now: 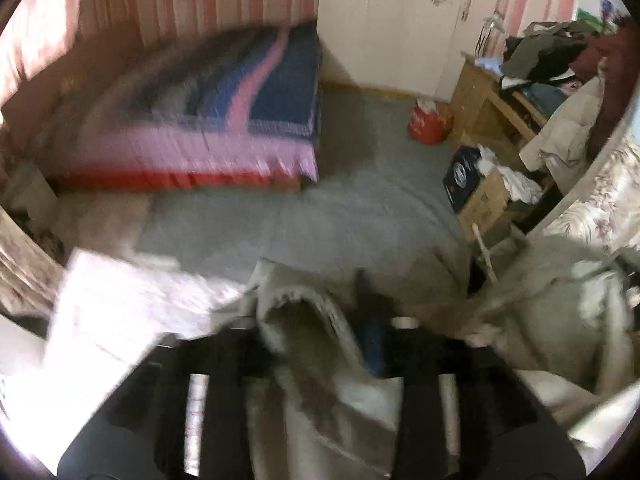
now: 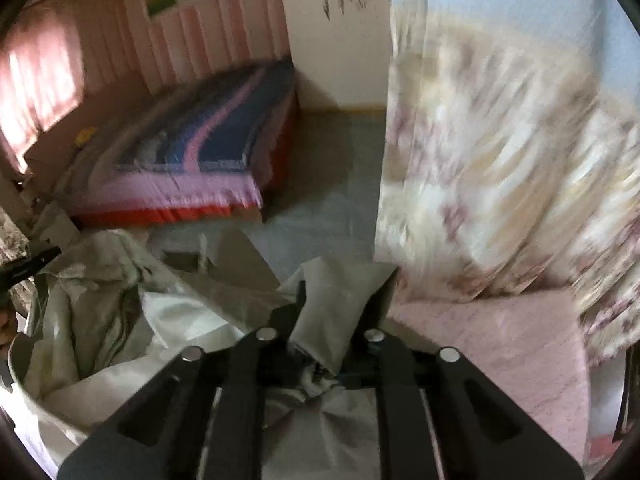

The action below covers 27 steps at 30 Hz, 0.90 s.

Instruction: Fold large clothes

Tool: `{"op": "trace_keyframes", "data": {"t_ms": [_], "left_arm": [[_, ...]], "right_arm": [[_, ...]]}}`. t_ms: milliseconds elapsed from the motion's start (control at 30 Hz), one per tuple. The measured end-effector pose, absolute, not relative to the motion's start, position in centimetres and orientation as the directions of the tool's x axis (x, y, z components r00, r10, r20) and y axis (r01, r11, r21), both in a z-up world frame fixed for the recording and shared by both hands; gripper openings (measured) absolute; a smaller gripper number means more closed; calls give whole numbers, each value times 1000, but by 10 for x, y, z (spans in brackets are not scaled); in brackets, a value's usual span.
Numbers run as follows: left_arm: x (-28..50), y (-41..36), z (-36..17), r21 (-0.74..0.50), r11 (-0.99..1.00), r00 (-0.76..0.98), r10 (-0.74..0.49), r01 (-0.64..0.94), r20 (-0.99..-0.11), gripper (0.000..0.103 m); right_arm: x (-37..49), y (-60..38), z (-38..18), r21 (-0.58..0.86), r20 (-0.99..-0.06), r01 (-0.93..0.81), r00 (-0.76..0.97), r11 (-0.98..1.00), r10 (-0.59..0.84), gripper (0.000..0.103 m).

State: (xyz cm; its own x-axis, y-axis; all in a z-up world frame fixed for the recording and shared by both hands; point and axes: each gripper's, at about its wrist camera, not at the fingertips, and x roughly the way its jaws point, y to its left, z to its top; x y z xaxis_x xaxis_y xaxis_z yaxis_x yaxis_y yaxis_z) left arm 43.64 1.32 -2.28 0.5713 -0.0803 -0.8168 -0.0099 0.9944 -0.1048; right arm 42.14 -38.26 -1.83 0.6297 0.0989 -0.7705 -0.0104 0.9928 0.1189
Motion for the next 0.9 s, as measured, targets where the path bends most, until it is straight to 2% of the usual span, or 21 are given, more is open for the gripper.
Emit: {"op": "trace_keyframes", "data": {"t_ms": [33, 100, 133, 167, 267, 367, 500, 567, 600, 667, 767, 900], "left_arm": [[439, 17, -27, -117, 993, 563, -90, -13, -822, 68], [430, 22, -22, -107, 994, 596, -86, 0, -799, 91], [421, 25, -13, -94, 995, 626, -94, 33, -774, 94], [414, 28, -8, -88, 995, 642, -100, 50, -760, 94], [382, 45, 7, -56, 998, 706, -52, 18, -707, 96], [330, 62, 5, -22, 1000, 720, -13, -3, -694, 96], [249, 70, -21, 38, 999, 733, 22, 6, -680, 96], [219, 71, -42, 45, 999, 722, 22, 12, -692, 96], [209, 68, -52, 16, 999, 710, -15, 37, -704, 96], [200, 61, -67, -17, 998, 687, -56, 63, -724, 96], [201, 49, -76, -12, 999, 679, -43, 49, -733, 96], [212, 47, -88, -40, 999, 641, -19, -18, -767, 96]], "right_arm": [[426, -383, -24, 130, -783, -7, 613, 992, 107, 29], [425, -384, -30, 149, -781, -21, 611, 989, 130, 46], [419, -385, -26, 141, -760, -33, 637, 989, 130, 66], [412, -386, -21, 134, -738, -41, 663, 990, 127, 74], [393, -395, -1, 132, -691, -70, 709, 989, 143, 75], [346, -407, 15, 104, -667, -99, 732, 990, 143, 77], [262, -424, -3, 25, -668, -120, 736, 993, 105, 77], [218, -438, -26, 73, -676, -115, 725, 991, 134, 78], [203, -440, -38, 97, -680, -116, 718, 989, 151, 78], [181, -436, -60, 110, -689, -133, 704, 985, 172, 77], [175, -428, -81, 85, -707, -119, 693, 989, 144, 77], [185, -427, -103, 148, -727, -57, 671, 987, 148, 76]]}}
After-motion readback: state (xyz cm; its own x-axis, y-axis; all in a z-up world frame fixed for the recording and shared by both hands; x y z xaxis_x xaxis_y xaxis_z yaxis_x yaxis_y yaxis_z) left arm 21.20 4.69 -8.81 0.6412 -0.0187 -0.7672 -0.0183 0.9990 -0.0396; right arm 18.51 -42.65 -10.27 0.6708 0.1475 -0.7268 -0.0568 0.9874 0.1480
